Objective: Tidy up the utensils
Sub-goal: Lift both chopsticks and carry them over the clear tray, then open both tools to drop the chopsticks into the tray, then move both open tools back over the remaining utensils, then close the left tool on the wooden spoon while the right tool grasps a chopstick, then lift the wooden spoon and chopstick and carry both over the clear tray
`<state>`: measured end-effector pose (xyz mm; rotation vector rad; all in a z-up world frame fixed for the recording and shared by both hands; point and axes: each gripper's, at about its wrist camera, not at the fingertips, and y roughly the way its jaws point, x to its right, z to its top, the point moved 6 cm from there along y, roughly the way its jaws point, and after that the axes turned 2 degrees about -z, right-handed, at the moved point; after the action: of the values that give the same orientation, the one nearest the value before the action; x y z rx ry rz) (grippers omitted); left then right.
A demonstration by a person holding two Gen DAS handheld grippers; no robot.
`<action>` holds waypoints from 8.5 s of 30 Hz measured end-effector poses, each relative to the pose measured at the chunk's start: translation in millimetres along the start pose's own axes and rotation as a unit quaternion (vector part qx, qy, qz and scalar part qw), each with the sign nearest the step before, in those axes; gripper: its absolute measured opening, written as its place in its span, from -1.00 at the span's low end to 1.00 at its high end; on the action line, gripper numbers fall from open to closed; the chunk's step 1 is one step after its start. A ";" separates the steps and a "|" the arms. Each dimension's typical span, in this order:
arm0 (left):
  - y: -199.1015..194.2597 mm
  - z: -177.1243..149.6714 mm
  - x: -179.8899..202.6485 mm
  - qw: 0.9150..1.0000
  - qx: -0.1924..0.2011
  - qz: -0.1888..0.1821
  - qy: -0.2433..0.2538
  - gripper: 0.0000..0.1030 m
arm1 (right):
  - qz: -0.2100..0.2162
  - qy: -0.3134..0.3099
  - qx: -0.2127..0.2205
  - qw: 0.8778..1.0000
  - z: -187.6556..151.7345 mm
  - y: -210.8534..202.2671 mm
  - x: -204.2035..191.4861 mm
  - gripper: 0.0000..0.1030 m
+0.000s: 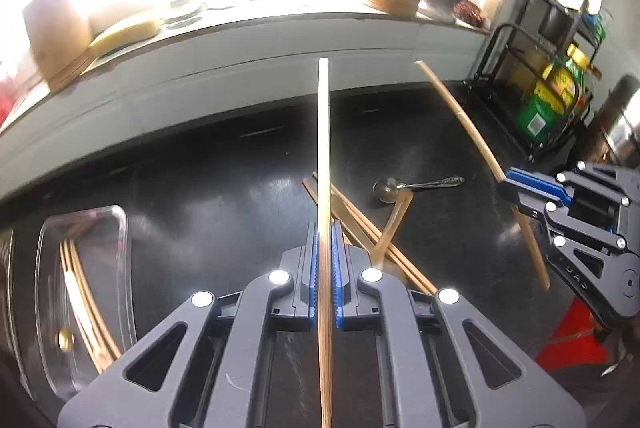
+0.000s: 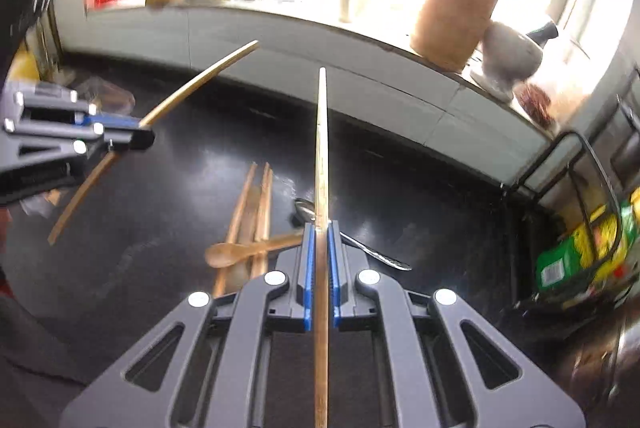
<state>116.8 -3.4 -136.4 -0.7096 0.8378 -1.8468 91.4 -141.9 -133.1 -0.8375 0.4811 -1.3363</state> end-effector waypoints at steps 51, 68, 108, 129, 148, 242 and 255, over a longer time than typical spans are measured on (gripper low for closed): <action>-135.7 -112.6 -265.7 0.972 0.006 0.112 -0.207 -0.89 | 0.188 -0.014 -0.006 0.982 88.2 -29.3 -283.3 -0.86; -97.8 -128.0 -326.6 0.967 -0.042 0.083 -0.237 -0.89 | 0.210 -0.024 -0.058 0.976 115.6 19.9 -355.6 -0.86; -61.0 -119.4 -374.1 0.956 -0.025 0.090 -0.277 0.88 | 0.221 0.048 -0.130 0.965 136.6 115.0 -327.2 0.52; -98.5 -101.5 -224.6 0.976 -0.008 0.092 -0.198 0.88 | 0.199 0.088 -0.066 0.974 72.9 4.4 -222.1 0.52; -16.1 -35.3 31.3 1.000 -0.005 0.016 0.019 0.88 | 0.076 0.185 -0.057 0.978 -60.0 -55.2 33.0 0.52; -4.8 -8.5 -10.9 0.998 -0.016 0.000 -0.061 -0.76 | 0.114 0.038 -0.083 0.989 -14.3 41.4 -14.0 -0.86; -50.3 -24.1 10.2 0.999 -0.005 0.016 -0.033 -0.76 | 0.098 0.084 -0.031 0.991 -10.6 -43.3 -8.2 -0.86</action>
<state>68.3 8.7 -109.7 -0.7535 0.8116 -1.7822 53.9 -137.2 -108.1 -0.7115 0.7213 -1.2186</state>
